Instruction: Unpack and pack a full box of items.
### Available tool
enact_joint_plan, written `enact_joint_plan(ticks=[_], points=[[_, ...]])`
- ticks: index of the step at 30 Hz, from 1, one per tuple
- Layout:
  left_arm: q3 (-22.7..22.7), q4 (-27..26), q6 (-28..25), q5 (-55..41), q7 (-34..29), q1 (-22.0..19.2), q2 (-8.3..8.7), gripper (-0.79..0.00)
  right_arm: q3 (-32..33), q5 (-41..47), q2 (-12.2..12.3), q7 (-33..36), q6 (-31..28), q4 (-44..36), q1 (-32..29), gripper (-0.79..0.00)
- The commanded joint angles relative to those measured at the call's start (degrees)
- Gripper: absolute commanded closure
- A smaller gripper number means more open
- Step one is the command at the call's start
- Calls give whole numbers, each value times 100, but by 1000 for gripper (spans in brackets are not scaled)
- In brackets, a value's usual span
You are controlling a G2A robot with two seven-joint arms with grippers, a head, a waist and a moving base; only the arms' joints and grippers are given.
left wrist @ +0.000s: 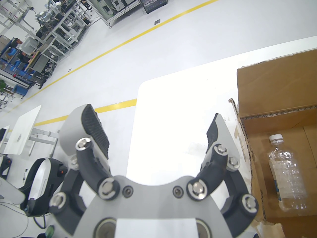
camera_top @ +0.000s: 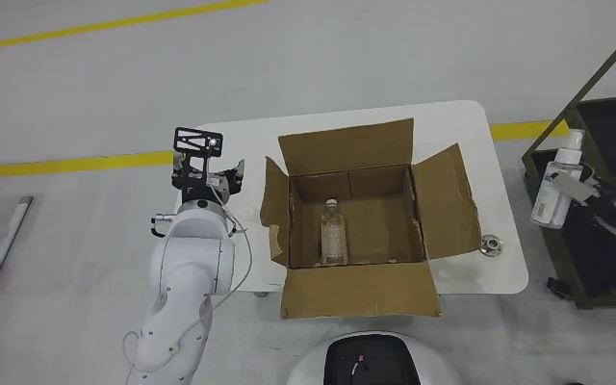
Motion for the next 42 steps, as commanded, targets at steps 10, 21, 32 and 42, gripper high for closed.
enact_joint_plan(ticks=[10,21,32,42], points=[[0,0,0,0,0,0,0,-785,-2304,-1523,91,253,1160,-289,1034,0],[0,0,0,0,0,0,0,-785,-4738,-3314,-71,-362,2817,1003,2444,0],[0,0,0,0,0,0,0,-785,-4738,-3314,-71,-362,2817,1003,2444,0],[0,0,0,0,0,0,0,-785,-5122,-3275,-149,-1126,3415,997,2220,0]])
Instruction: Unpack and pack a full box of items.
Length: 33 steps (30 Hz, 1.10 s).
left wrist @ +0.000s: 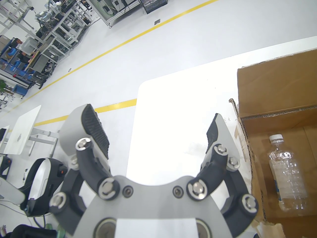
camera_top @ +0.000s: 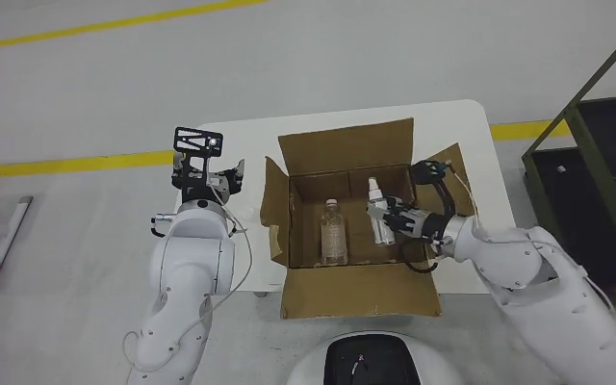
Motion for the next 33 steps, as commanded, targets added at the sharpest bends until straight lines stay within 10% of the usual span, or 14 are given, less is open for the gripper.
enact_joint_plan(ticks=[1,20,23,27,29,33], points=[[0,0,0,0,0,0,0,-785,-232,-96,-47,-215,436,146,93,0],[0,0,0,0,0,0,0,-785,-2336,-608,-706,-782,2752,2117,1743,0],[0,0,0,0,0,0,0,-785,-2521,-626,-804,-786,2940,2316,1911,-271],[0,0,0,0,0,0,0,-785,-2683,-550,-918,-809,2900,2543,2072,-382],[0,0,0,0,0,0,0,-785,-2751,-537,-963,-781,2827,2649,2138,-757],[0,0,0,0,0,0,0,-785,-2799,-537,-1029,-795,2834,2727,2200,-785]])
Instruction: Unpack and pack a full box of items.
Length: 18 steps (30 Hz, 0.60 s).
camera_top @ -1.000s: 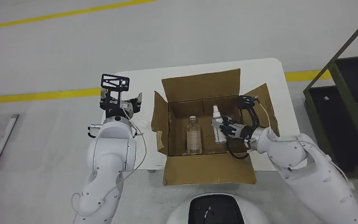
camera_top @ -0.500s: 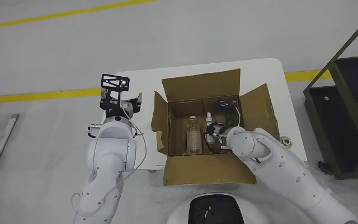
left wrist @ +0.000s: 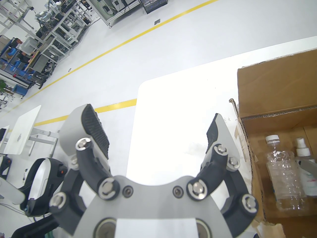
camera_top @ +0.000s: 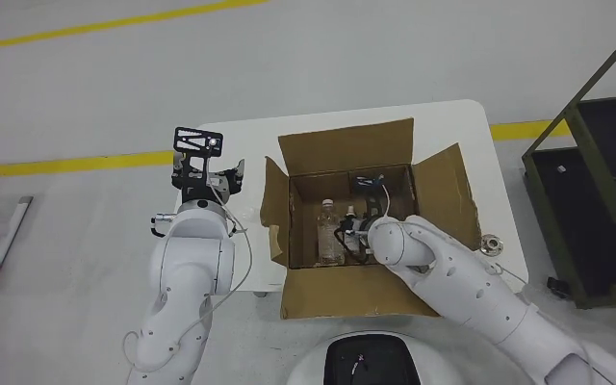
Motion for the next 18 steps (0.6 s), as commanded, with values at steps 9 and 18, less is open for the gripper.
enact_joint_plan(ticks=[9,18], points=[[0,0,0,0,0,0,0,-785,404,-312,92,-55,-387,-828,-270,-382],[0,0,0,0,0,0,0,-785,2090,-2015,647,368,-682,-3304,-1638,0]])
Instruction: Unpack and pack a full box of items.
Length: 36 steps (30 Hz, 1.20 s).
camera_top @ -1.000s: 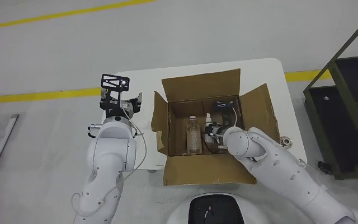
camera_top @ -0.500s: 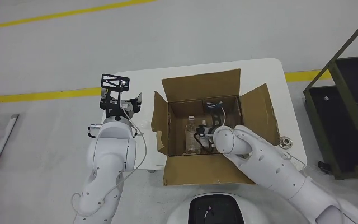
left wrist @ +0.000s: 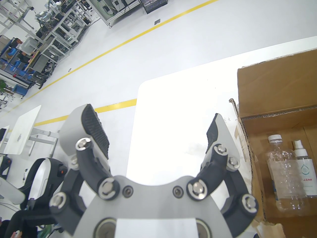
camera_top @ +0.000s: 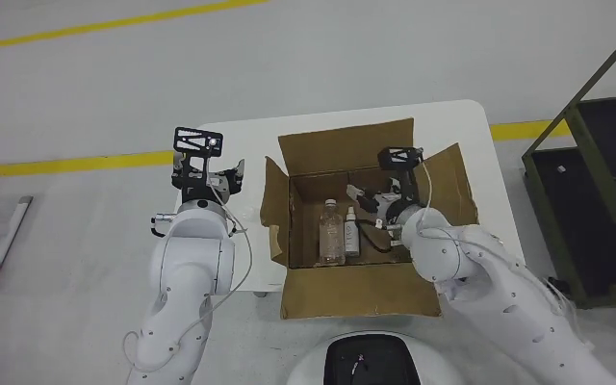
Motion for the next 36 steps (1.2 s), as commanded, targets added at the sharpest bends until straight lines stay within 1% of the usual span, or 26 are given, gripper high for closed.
enact_joint_plan(ticks=[1,3,6,10,11,14,17,18,20,22,24,26,27,28,36], points=[[0,0,0,0,0,0,0,-785,545,-348,112,121,-127,-544,-413,0],[0,0,0,0,0,0,0,-785,1126,-280,198,219,-379,-1083,-833,0],[0,0,0,0,0,0,0,-785,2009,-426,316,366,-778,-1668,-1498,0],[0,0,0,0,0,0,0,-785,3076,-979,434,653,-1176,-2231,-2350,0],[0,0,0,0,0,0,0,-785,3291,-973,447,712,-1268,-2330,-2551,0],[0,0,0,0,0,0,0,-785,3947,-1348,504,960,-1750,-2490,-3179,0],[0,0,0,0,0,0,0,-785,4440,-1583,543,1165,-2353,-2436,-3729,0],[0,0,0,0,0,0,0,-785,4530,-1710,557,1254,-2581,-2414,-3883,0],[0,0,0,0,0,0,0,-785,4615,-1956,574,1452,-2842,-2360,-4118,0],[0,0,0,0,0,0,0,-785,4642,-2272,585,1619,-2877,-2239,-4230,0],[0,0,0,0,0,0,0,-785,4476,-2414,586,1747,-2921,-2116,-4243,0],[0,0,0,0,0,0,0,-785,4274,-2797,597,1877,-2971,-1980,-4206,0],[0,0,0,0,0,0,0,-785,4149,-2870,589,1819,-2887,-1901,-4146,0],[0,0,0,0,0,0,0,-785,4064,-2904,584,1764,-2844,-1843,-4106,0],[0,0,0,0,0,0,0,-785,4064,-2904,584,1764,-2844,-1843,-4106,0]])
